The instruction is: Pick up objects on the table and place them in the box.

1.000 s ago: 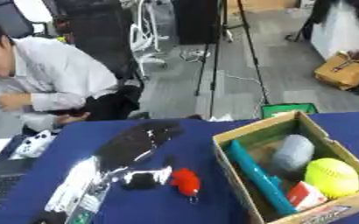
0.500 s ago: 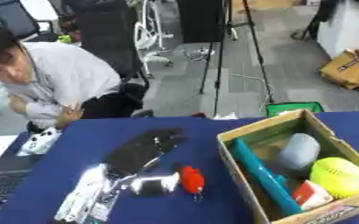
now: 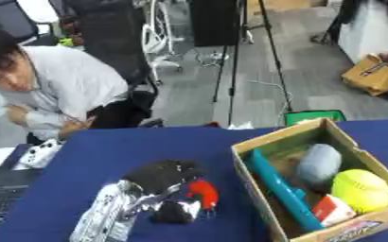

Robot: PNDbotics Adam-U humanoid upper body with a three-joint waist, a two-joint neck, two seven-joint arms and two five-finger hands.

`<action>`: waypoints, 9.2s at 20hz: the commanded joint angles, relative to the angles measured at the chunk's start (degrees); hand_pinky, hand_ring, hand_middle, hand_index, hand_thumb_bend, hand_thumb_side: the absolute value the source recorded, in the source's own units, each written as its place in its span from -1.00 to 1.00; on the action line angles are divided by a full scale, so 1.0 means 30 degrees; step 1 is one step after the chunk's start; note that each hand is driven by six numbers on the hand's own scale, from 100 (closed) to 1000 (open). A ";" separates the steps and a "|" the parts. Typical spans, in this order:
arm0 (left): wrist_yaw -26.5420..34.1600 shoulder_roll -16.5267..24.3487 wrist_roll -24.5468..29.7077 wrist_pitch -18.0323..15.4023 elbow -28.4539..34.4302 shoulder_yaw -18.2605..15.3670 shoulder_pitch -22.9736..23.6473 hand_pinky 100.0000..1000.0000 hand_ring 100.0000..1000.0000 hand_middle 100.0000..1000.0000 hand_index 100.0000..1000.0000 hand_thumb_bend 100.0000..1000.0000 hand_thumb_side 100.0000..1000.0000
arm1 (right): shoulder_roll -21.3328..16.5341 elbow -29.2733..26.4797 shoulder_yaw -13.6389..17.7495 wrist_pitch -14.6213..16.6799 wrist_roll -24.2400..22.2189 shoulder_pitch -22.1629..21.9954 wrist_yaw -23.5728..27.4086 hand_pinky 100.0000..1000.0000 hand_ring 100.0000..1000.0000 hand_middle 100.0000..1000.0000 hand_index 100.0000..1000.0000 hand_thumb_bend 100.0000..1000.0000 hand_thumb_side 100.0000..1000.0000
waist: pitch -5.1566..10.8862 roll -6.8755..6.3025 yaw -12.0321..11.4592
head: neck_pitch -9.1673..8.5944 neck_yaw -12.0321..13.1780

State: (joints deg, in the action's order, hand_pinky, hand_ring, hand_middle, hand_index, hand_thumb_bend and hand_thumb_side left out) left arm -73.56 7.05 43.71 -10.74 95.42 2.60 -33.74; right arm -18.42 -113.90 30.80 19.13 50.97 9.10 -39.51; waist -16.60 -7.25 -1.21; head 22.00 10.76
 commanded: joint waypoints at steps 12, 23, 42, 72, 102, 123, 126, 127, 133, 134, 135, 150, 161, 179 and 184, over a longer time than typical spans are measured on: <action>0.0364 0.0285 -0.2419 0.0122 -0.0742 0.0013 -0.0432 1.00 1.00 1.00 1.00 -0.87 1.00 | -0.0416 -0.0232 0.0032 0.0269 0.0332 0.0165 0.0102 0.39 0.28 0.05 0.08 -1.00 0.13 | 0.0213 0.0164 0.0079 | -0.0387 -0.0126; 0.3156 0.5707 -0.3343 -0.8208 -0.3909 0.2242 -0.4693 1.00 1.00 1.00 1.00 0.14 1.00 | -0.0492 -0.0232 -0.0107 0.0370 0.0332 0.0017 0.0150 0.39 0.28 0.06 0.08 -1.00 0.15 | 0.0348 0.0143 0.0391 | -0.0409 -0.0684; -0.0859 0.8860 -0.9022 -1.1559 -1.0312 0.3286 -0.7824 1.00 1.00 1.00 1.00 0.41 1.00 | -0.0627 -0.0232 -0.0208 0.0669 0.0332 -0.0117 0.0263 0.38 0.28 0.06 0.07 -1.00 0.16 | 0.0442 0.0231 0.0758 | -0.0391 -0.0782; -0.7184 0.7673 -1.7814 -1.3682 -1.4586 0.3944 -0.8861 1.00 1.00 1.00 1.00 0.04 1.00 | -0.0420 -0.0232 -0.0355 0.0822 0.0332 0.0144 0.0200 0.38 0.28 0.05 0.06 -1.00 0.14 | -0.0150 0.0261 0.1267 | -0.0718 -0.0563; -0.6503 0.7224 -1.5933 -1.3740 -1.5969 0.3872 -0.9374 1.00 1.00 0.95 1.00 0.24 1.00 | -0.0336 -0.0232 -0.0406 0.1023 0.0332 0.0451 0.0298 0.38 0.28 0.04 0.05 -1.00 0.12 | -0.0664 0.0043 0.1980 | -0.1122 -0.0261; -0.7582 0.6791 -1.4999 -1.3514 -1.6336 0.3609 -0.9907 1.00 1.00 0.88 1.00 0.06 1.00 | -0.0244 -0.0232 -0.0463 0.1057 0.0332 0.0512 0.0273 0.38 0.28 0.04 0.05 -1.00 0.13 | -0.0807 -0.0023 0.2241 | -0.1145 -0.0048; -0.7693 0.6720 -1.4997 -1.3464 -1.6452 0.3560 -0.9957 1.00 1.00 0.87 1.00 0.08 1.00 | -0.0238 -0.0232 -0.0457 0.1048 0.0332 0.0518 0.0268 0.38 0.28 0.04 0.05 -1.00 0.15 | -0.0820 -0.0026 0.2263 | -0.1157 -0.0043; -0.7751 0.6713 -1.4975 -1.3443 -1.6495 0.3551 -0.9964 1.00 1.00 0.86 1.00 0.06 1.00 | -0.0235 -0.0232 -0.0451 0.1052 0.0332 0.0524 0.0268 0.38 0.28 0.04 0.05 -1.00 0.13 | -0.0832 -0.0027 0.2280 | -0.1172 -0.0047; -0.8078 0.6649 -1.5035 -1.3478 -1.6609 0.3491 -0.9977 1.00 1.00 0.84 1.00 0.04 1.00 | -0.0217 -0.0232 -0.0439 0.1097 0.0332 0.0542 0.0305 0.38 0.28 0.04 0.05 -1.00 0.12 | -0.0876 -0.0028 0.2323 | -0.1204 -0.0062; -0.8137 0.6631 -1.5069 -1.3491 -1.6613 0.3481 -0.9992 1.00 1.00 0.84 1.00 0.06 1.00 | -0.0217 -0.0232 -0.0446 0.1105 0.0332 0.0553 0.0305 0.38 0.28 0.04 0.05 -1.00 0.12 | -0.0885 -0.0032 0.2330 | -0.1217 -0.0066; -0.8192 0.6617 -1.5096 -1.3497 -1.6637 0.3465 -0.9996 1.00 1.00 0.84 1.00 0.06 1.00 | -0.0213 -0.0232 -0.0446 0.1105 0.0332 0.0559 0.0306 0.38 0.28 0.04 0.05 -1.00 0.12 | -0.0892 -0.0034 0.2343 | -0.1227 -0.0069; -0.8746 0.6386 -1.5438 -1.3343 -1.7057 0.3275 -1.0030 1.00 1.00 0.70 0.91 -0.05 0.94 | -0.0163 -0.0232 -0.0430 0.1094 0.0332 0.0597 0.0319 0.38 0.28 0.03 0.05 -1.00 0.12 | -0.0979 -0.0043 0.2436 | -0.1362 -0.0118; -0.8535 0.6271 -1.5927 -1.3231 -1.7193 0.3197 -1.0031 1.00 0.87 0.48 0.67 -0.20 0.71 | -0.0155 -0.0232 -0.0395 0.1068 0.0332 0.0570 0.0354 0.39 0.28 0.03 0.05 -1.00 0.12 | -0.0961 -0.0009 0.2448 | -0.1433 -0.0160; -0.8517 0.6156 -1.5842 -1.3171 -1.7257 0.3248 -1.0092 1.00 0.68 0.19 0.48 -0.25 0.60 | -0.0169 -0.0232 -0.0302 0.1073 0.0332 0.0582 0.0491 0.40 0.28 0.03 0.05 -1.00 0.10 | -0.0981 0.0008 0.2480 | -0.1509 -0.0254; -0.8558 0.6132 -1.5782 -1.3109 -1.7300 0.3237 -1.0104 1.00 0.62 0.11 0.42 -0.24 0.56 | -0.0193 -0.0232 -0.0270 0.1094 0.0332 0.0594 0.0558 0.40 0.28 0.03 0.06 -1.00 0.10 | -0.0966 -0.0007 0.2520 | -0.1535 -0.0284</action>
State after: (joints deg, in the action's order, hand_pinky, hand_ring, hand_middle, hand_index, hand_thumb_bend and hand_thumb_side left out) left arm -99.30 24.61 -3.71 -50.26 43.48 12.67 -63.05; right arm -17.92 -113.90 29.59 20.20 49.93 10.59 -38.22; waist -20.48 -7.66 6.32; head 18.03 10.00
